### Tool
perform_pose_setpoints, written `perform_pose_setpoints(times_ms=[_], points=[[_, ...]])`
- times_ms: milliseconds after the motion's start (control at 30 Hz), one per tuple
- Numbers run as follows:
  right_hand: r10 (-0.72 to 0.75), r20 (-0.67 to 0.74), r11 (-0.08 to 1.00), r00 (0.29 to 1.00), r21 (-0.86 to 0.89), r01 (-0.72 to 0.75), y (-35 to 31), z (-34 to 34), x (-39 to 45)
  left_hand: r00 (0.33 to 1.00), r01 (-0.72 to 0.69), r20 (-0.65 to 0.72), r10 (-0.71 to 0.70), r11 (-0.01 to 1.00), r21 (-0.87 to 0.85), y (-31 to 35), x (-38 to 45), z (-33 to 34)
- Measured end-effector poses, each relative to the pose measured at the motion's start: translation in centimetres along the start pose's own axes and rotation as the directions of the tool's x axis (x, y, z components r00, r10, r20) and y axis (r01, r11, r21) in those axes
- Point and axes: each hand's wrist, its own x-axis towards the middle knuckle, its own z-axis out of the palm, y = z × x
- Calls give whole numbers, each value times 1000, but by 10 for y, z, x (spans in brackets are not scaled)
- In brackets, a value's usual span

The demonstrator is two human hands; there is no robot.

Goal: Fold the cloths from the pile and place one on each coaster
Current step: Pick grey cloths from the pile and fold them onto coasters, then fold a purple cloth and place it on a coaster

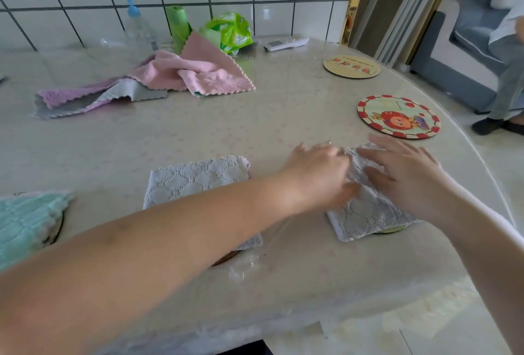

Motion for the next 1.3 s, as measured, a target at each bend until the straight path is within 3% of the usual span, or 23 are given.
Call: perform_pose_setpoints(times_ms=[133,333,433,567,800,967,1133,1300], points=[[-7,94,1000,996,3,7,-11,13,5,983,59,174,-66,997,43,5,-4,18],[79,161,996,984,-48,-73,0,17,6,970,73,228,-85,995,62,-3,-11,14],[84,100,996,991,-49,-79,-4,16,7,991,52,127,-45,997,-49,-14,-16,5],[-20,-106,976,994,216,43,-35,6,19,982,116,-111,-155,947,-300,-63,-42,-23],[-351,-69,903,934,239,357,-146,9,93,830,325,-234,-507,779,-537,-187,-86,-52],[-495,-31,845,868,212,490,-232,34,152,754,370,-253,-606,710,-599,-259,-116,-61],[-547,85,835,833,124,536,-307,65,198,712,437,-385,-586,801,-410,-333,-149,-58],[-520,148,854,842,67,516,-354,91,229,766,593,-272,-582,804,-52,-379,-162,-52]])
